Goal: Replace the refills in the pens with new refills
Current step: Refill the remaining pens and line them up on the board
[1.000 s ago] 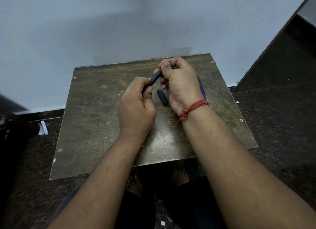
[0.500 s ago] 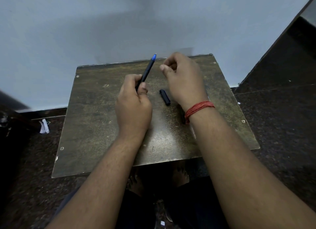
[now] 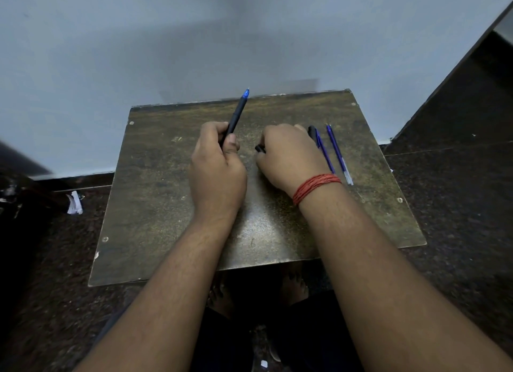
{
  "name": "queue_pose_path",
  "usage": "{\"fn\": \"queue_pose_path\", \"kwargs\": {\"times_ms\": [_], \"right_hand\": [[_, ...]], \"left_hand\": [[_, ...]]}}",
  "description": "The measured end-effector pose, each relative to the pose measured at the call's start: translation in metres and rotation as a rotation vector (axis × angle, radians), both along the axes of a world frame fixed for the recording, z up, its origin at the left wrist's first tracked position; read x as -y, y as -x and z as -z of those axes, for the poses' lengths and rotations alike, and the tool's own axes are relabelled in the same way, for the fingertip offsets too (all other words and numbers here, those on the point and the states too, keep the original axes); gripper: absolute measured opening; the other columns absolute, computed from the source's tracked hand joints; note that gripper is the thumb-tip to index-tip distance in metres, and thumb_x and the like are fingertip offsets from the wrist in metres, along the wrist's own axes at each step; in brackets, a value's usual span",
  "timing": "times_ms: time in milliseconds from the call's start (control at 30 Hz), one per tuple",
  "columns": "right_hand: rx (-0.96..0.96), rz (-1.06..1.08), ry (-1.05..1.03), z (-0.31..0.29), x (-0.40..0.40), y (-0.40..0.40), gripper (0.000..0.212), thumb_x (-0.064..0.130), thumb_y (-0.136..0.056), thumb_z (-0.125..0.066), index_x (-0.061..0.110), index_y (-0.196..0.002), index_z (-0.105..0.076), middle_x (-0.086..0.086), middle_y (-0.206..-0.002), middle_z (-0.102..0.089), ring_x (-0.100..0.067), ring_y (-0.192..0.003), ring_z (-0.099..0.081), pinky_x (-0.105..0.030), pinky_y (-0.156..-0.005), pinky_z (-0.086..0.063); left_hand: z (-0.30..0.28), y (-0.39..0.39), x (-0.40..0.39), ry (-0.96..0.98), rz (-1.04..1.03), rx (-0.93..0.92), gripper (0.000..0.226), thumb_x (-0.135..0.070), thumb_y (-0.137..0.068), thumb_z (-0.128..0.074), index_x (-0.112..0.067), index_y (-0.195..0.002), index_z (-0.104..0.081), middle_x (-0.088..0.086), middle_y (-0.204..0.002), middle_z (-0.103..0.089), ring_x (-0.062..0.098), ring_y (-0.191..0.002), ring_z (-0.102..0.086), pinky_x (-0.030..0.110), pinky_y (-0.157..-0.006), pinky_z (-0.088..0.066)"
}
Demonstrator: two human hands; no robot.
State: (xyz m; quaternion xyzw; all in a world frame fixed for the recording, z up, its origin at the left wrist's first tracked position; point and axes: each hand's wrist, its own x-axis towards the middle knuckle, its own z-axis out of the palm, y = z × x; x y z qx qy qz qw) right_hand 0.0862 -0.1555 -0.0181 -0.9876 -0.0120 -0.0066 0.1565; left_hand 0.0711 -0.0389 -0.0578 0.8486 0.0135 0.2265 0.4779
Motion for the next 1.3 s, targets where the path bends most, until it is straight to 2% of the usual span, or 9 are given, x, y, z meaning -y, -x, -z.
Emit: {"fn": "queue_pose_path", "kwargs": {"times_ms": [67, 133, 233, 367, 633, 800, 933, 1067, 1300], "right_hand": [[0.023, 0.07, -0.24, -0.006, 0.003, -0.006, 0.017, 0.025, -0.091, -0.059, 0.017, -0.102, -0.068, -0.003, -0.098, -0.067, -0.023, -0.099, -0.06, -0.029, -0.079, -0.045], [0.083, 0.207, -0.67, -0.012, 0.01, -0.012, 0.008, 0.021, -0.089, -0.062, 0.019, -0.095, -0.067, 0.002, -0.087, -0.067, -0.015, -0.081, -0.062, -0.023, -0.068, -0.045], [0.214, 0.379, -1.183, -0.016, 0.025, -0.016, 0.005, 0.015, -0.089, -0.064, 0.019, -0.087, -0.064, 0.001, -0.081, -0.067, -0.012, -0.072, -0.062, -0.026, -0.061, -0.049], [0.28, 0.458, -1.49, -0.012, 0.036, -0.02, 0.009, 0.009, -0.092, -0.062, 0.015, -0.086, -0.065, -0.004, -0.083, -0.068, -0.013, -0.071, -0.064, -0.025, -0.062, -0.051], [0.268, 0.488, -1.535, -0.009, 0.04, -0.022, 0.01, 0.009, -0.092, -0.063, 0.015, -0.084, -0.064, -0.008, -0.088, -0.068, -0.015, -0.074, -0.064, -0.027, -0.065, -0.053], [0.207, 0.436, -1.444, -0.006, 0.038, -0.022, 0.005, 0.011, -0.091, -0.063, 0.013, -0.087, -0.066, -0.007, -0.083, -0.068, -0.014, -0.071, -0.063, -0.026, -0.064, -0.053], [0.123, 0.329, -1.344, -0.007, 0.032, -0.019, 0.005, 0.01, -0.089, -0.063, 0.014, -0.086, -0.064, -0.005, -0.081, -0.066, -0.011, -0.066, -0.06, -0.026, -0.061, -0.051], [0.11, 0.299, -1.255, -0.009, 0.024, -0.017, 0.007, 0.008, -0.09, -0.06, 0.013, -0.086, -0.058, -0.003, -0.076, -0.066, -0.011, -0.063, -0.06, -0.025, -0.052, -0.047], [0.121, 0.306, -1.22, -0.006, 0.02, -0.015, 0.011, 0.01, -0.088, -0.059, 0.016, -0.08, -0.054, -0.008, -0.079, -0.068, -0.014, -0.064, -0.062, -0.027, -0.052, -0.046]], "left_hand": [[0.0, 0.0, 0.0, 0.001, 0.012, -0.003, 0.013, -0.018, -0.1, -0.049, -0.017, -0.11, -0.057, -0.001, -0.096, -0.067, 0.017, -0.088, -0.063, 0.037, -0.075, -0.051], [0.0, 0.001, 0.001, 0.003, 0.037, -0.012, 0.013, -0.018, -0.1, -0.049, -0.019, -0.11, -0.057, -0.002, -0.093, -0.067, 0.016, -0.086, -0.063, 0.037, -0.074, -0.052], [-0.002, 0.003, 0.003, -0.003, 0.083, -0.022, 0.013, -0.018, -0.101, -0.049, -0.019, -0.111, -0.058, -0.004, -0.091, -0.067, 0.014, -0.086, -0.064, 0.037, -0.076, -0.053], [-0.002, 0.006, 0.006, -0.022, 0.145, -0.037, 0.013, -0.02, -0.101, -0.049, -0.022, -0.111, -0.058, -0.006, -0.09, -0.067, 0.011, -0.087, -0.064, 0.039, -0.076, -0.055], [-0.004, 0.008, 0.007, -0.062, 0.213, -0.036, 0.014, -0.017, -0.1, -0.052, -0.021, -0.111, -0.061, -0.009, -0.088, -0.066, 0.005, -0.086, -0.065, 0.034, -0.074, -0.055], [-0.003, 0.008, 0.006, -0.064, 0.223, -0.036, 0.014, -0.018, -0.1, -0.052, -0.023, -0.111, -0.06, -0.01, -0.089, -0.066, 0.006, -0.086, -0.066, 0.034, -0.073, -0.056], [-0.004, 0.008, 0.007, -0.059, 0.225, -0.033, 0.014, -0.017, -0.101, -0.052, -0.022, -0.11, -0.06, -0.008, -0.089, -0.066, 0.003, -0.084, -0.064, 0.025, -0.069, -0.051], [-0.003, 0.006, 0.005, -0.046, 0.213, -0.032, 0.014, -0.016, -0.1, -0.051, -0.021, -0.11, -0.06, -0.01, -0.087, -0.065, 0.002, -0.082, -0.063, 0.025, -0.069, -0.049], [-0.002, 0.007, 0.005, -0.049, 0.202, -0.022, 0.014, -0.014, -0.097, -0.051, -0.02, -0.104, -0.06, -0.006, -0.085, -0.065, 0.01, -0.08, -0.063, 0.035, -0.071, -0.054]]}}
